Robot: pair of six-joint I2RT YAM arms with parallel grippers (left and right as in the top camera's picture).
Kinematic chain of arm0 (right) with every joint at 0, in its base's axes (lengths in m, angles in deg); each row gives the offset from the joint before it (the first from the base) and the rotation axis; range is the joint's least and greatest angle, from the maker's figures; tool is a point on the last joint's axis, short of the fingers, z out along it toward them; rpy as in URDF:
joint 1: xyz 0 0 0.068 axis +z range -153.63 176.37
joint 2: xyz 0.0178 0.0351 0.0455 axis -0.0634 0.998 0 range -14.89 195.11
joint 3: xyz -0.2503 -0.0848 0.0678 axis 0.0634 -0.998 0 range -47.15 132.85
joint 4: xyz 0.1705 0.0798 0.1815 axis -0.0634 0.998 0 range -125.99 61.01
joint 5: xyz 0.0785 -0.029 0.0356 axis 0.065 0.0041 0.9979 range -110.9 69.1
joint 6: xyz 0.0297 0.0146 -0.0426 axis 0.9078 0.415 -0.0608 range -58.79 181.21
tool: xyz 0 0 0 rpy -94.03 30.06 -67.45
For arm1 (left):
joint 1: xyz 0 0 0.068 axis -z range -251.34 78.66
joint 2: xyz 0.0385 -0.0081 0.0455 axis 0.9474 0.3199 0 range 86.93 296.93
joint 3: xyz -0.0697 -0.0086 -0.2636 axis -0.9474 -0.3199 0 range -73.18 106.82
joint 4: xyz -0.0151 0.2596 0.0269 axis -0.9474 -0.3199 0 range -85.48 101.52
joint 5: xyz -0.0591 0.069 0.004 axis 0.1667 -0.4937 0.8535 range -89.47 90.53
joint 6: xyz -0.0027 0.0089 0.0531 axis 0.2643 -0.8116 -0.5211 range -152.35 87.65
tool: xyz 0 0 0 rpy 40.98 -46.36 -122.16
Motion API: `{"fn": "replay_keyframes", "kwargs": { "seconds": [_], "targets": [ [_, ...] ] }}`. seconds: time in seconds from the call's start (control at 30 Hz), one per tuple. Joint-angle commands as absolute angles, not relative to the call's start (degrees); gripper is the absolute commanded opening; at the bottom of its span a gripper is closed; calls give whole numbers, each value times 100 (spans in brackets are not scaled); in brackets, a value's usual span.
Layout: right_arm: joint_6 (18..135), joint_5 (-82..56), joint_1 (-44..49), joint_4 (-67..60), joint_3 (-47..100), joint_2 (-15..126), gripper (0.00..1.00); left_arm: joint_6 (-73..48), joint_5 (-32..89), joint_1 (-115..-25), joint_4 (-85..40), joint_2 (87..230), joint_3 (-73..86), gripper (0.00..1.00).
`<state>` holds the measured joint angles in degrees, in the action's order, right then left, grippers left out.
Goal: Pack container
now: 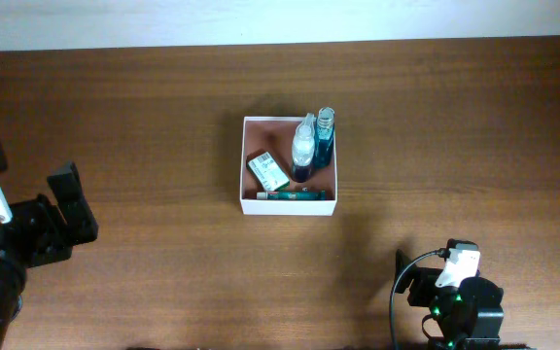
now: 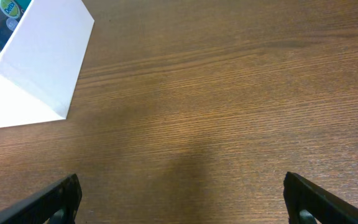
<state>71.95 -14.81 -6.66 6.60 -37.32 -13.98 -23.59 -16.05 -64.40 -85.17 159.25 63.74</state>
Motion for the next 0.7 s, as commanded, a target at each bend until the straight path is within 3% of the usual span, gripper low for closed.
{"fn": "replay_keyframes", "kwargs": {
  "seconds": [0.0, 0.43, 0.67],
  "targets": [
    [7243, -1553, -703, 664, -3772, -1453, 99, -2431, -1684, -6475, -8517, 15905, 6357, 99],
    [7243, -1553, -703, 664, -3769, -1453, 99, -2434, -1697, -6875, -8501, 15575, 5513, 99],
    [7243, -1553, -703, 664, -3769, -1453, 99, -2447, -1642, -7161, -5546, 13920, 1649, 99]
  ]
}}
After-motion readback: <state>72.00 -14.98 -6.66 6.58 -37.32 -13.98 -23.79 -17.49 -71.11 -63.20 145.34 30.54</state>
